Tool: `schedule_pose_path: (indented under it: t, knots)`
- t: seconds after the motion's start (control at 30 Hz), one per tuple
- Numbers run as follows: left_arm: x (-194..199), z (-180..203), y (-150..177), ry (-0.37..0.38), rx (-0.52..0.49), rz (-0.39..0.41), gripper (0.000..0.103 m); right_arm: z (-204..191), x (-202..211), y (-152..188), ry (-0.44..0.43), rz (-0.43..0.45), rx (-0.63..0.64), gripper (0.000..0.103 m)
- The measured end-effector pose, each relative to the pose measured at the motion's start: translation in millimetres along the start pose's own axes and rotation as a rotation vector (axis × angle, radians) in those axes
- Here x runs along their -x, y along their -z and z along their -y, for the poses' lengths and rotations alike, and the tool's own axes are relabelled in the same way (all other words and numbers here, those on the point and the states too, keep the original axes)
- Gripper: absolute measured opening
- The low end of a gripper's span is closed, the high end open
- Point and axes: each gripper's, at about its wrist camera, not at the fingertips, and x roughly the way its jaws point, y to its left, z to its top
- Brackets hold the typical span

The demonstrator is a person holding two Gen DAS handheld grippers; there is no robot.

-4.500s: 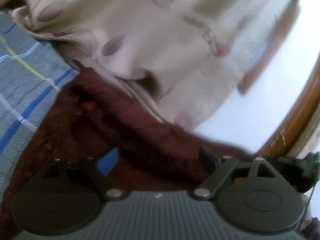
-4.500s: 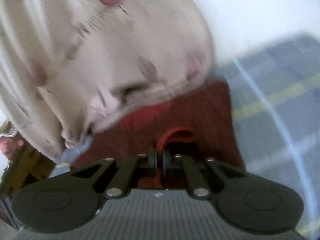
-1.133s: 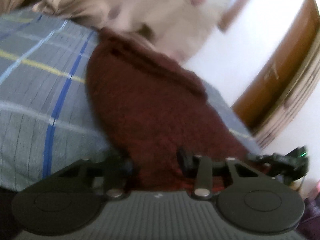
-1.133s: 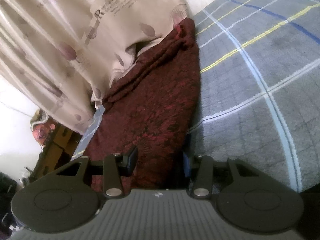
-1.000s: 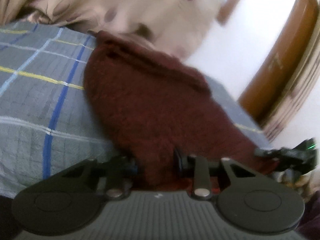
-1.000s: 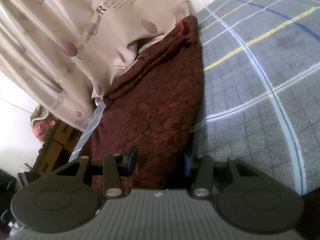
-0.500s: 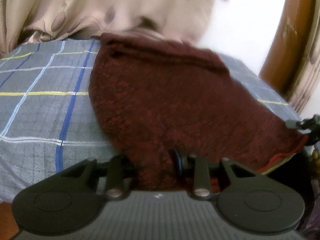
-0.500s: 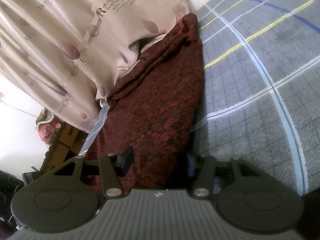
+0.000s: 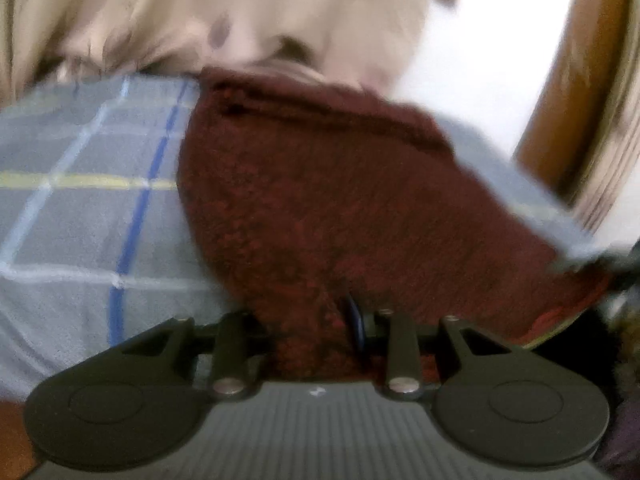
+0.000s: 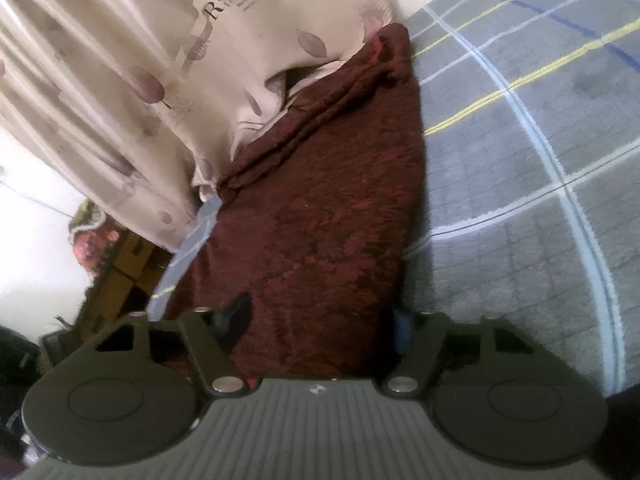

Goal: Fold small clothes

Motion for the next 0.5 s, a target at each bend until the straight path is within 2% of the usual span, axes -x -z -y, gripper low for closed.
schedule_pose_path:
  t: [0.07, 0.1, 0.23, 0.33, 0.43, 0.5]
  knots:
    - [1, -19, 1, 0.082, 0.128, 0.005, 0.030, 5, 2, 0, 0.058, 0.004, -0.002, 0.019]
    - [1, -29, 2, 0.118, 0.191, 0.003, 0.025, 8, 2, 0, 0.083, 0.005, -0.007, 0.015]
    - [5, -55, 5, 0.236, 0.362, 0.021, 0.021, 12, 5, 3, 0.032, 0.011, -0.036, 0.014]
    - [12, -63, 6, 0.284, 0.406, 0.065, 0.020, 13, 13, 3, -0.070, 0.056, -0.087, 0.013]
    - [17, -67, 7, 0.324, 0.443, 0.102, 0.020, 12, 18, 1, -0.115, 0.075, -0.103, 0.013]
    - [20, -69, 9, 0.324, 0.446, 0.114, 0.020, 16, 20, 1, -0.139, 0.081, -0.136, 0.013]
